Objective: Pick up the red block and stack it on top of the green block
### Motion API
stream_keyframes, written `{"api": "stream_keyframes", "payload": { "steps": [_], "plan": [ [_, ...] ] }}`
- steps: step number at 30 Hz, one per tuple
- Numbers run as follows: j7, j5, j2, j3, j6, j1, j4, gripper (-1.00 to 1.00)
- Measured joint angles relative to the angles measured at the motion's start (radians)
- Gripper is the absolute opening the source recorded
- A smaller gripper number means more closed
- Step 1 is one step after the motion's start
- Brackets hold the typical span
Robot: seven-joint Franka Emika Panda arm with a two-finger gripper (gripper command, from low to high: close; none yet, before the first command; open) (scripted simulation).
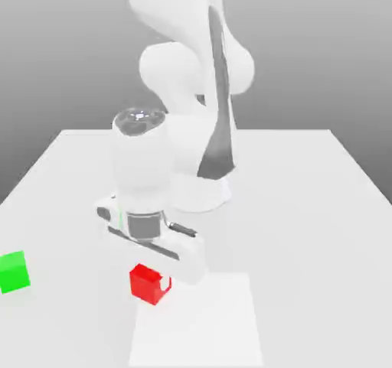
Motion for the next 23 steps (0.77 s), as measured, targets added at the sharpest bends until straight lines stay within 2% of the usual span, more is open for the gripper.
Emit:
{"api": "stream_keyframes", "payload": {
  "steps": [14,16,19,20,23],
  "plan": [
    [-0.557,0.029,0.032,-0.179,-0.204,-0.419,0.233,-1.0],
    [-0.62,0.044,0.067,-0.186,-0.194,-0.45,0.257,-1.0],
    [-0.666,0.088,0.166,-0.165,-0.109,-0.469,0.269,-1.0],
    [-0.678,0.102,0.2,-0.155,-0.077,-0.477,0.271,1.0],
    [-0.678,0.102,0.2,-0.155,-0.077,-0.477,0.271,1.0]
  ]
}}
